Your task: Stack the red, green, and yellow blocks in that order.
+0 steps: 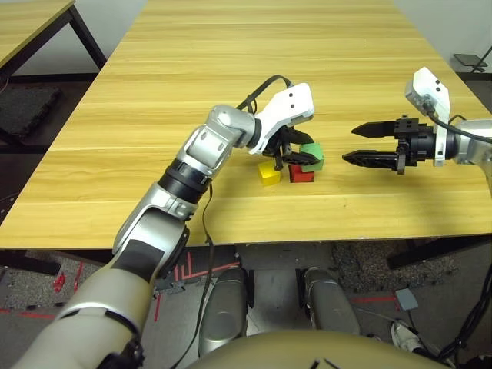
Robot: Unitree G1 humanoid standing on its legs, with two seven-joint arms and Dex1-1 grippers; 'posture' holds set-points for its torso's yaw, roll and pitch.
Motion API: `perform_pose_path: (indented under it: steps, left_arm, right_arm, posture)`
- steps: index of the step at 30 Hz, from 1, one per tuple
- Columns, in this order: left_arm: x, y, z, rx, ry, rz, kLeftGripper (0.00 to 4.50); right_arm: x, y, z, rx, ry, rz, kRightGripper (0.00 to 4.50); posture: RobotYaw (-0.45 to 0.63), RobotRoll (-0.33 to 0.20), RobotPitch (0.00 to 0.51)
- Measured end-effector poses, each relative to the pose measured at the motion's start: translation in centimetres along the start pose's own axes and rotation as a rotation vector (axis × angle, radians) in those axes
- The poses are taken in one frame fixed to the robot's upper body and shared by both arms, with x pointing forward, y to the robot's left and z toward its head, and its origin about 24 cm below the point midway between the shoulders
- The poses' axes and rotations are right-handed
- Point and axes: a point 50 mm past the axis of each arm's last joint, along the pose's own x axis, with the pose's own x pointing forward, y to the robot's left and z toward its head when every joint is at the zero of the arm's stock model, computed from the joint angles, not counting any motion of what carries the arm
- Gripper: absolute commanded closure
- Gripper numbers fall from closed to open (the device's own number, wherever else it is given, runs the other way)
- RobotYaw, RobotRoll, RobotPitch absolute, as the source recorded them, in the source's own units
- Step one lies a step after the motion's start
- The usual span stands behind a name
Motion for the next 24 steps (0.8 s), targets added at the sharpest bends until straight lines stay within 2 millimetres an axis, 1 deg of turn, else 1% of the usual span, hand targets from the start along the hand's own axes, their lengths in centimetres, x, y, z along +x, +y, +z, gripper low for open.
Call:
perform_pose_path:
  steps: [6,12,24]
  left_arm:
    - [-0.07,0.12,-0.22,0.007,0.011,0.004,2.54]
    - [-0.31,0.05,-0.85,0.0,0.032,-0.002,2.54]
    - [-0.3,-0.02,-0.87,0.032,0.025,-0.004,2.54]
  right_arm:
    - [-0.01,-0.01,0.0,0.001,-0.001,-0.001,0.0]
    - [-0.03,-0.08,0.0,-0.005,-0.005,-0.003,0.0]
    - [-0.04,-0.13,-0.05,-0.005,-0.006,-0.01,0.0]
  posture:
    - [0.11,-0.122,0.087]
    - [0.11,-0.119,0.089]
    - [0.11,-0.121,0.09]
